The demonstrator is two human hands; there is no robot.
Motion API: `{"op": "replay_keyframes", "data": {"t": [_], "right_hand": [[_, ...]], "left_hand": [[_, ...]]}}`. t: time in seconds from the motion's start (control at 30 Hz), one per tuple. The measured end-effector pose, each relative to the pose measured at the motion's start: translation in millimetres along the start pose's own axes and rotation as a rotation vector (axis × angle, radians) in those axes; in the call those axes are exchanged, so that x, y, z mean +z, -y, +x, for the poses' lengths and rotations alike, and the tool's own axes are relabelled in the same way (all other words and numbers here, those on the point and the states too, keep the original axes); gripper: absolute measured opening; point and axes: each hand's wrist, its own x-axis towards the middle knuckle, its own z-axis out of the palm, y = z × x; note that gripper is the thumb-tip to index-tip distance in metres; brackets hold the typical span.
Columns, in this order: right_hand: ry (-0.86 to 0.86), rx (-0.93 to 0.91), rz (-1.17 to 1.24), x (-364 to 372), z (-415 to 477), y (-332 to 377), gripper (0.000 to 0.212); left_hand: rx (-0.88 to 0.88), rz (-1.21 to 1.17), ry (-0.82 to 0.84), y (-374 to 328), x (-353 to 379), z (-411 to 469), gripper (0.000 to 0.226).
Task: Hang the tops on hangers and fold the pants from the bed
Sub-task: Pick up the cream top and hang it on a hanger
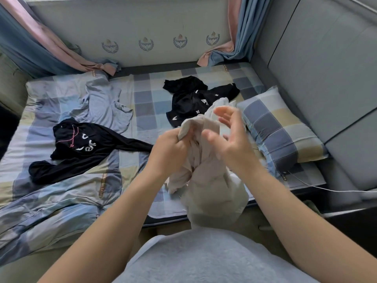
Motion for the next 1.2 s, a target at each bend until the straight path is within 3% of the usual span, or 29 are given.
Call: {"op": "replay_keyframes", "data": {"t": [0.07, 0.23, 0.37, 0.43, 0.53, 0.63, 0.7, 0.8, 0.87, 1.0, 1.2], "right_hand": [[0.092, -0.027, -0.055, 11.1, -10.1, -9.1, 0.058], [0.049, 0.136, -0.206, 26.6, -12.1, -54.3, 0.016], [0.117, 0.331, -0.442, 16.5, -10.9, -94.5, 0.026], [0.097, 0.461, -0.428, 6.5, -9.8, -106.6, 0.026], [0.088, 0.563, -0.213, -4.4, -1.1, -102.4, 0.016], [0.036, 0.613, 0.055, -9.8, 9.8, -82.7, 0.022], [-0.009, 0.599, 0.207, -10.6, 15.8, -66.3, 0.020], [-0.028, 0.499, 0.374, -9.2, 22.5, -40.0, 0.019], [0.011, 0.423, 0.475, -8.8, 24.1, -24.8, 0.022], [0.039, 0.310, 0.621, -9.2, 25.0, -5.3, 0.019], [0.074, 0.273, 0.155, -9.2, 5.2, -33.4, 0.087]], "left_hand": [[-0.010, -0.124, 0.045, -8.3, -10.5, 2.6, 0.034], [-0.036, -0.313, 0.041, -26.8, -24.6, 1.9, 0.030], [-0.088, -0.443, -0.059, -30.8, -37.5, 5.7, 0.038], [-0.118, -0.471, -0.152, -25.8, -42.8, 8.7, 0.036], [-0.169, -0.373, -0.235, -6.9, -47.0, 15.6, 0.016], [-0.261, -0.193, -0.069, 8.2, -42.0, 14.5, 0.065], [-0.224, -0.099, 0.078, 12.7, -33.6, 8.9, 0.065], [-0.254, -0.060, 0.454, 17.7, -12.6, -4.3, 0.082], [-0.230, -0.079, 0.553, 19.6, 7.0, -12.3, 0.078], [-0.120, -0.183, 0.347, 20.5, 37.0, -20.4, 0.025], [-0.309, -0.404, -0.040, 18.6, 20.6, -3.8, 0.026]]}}
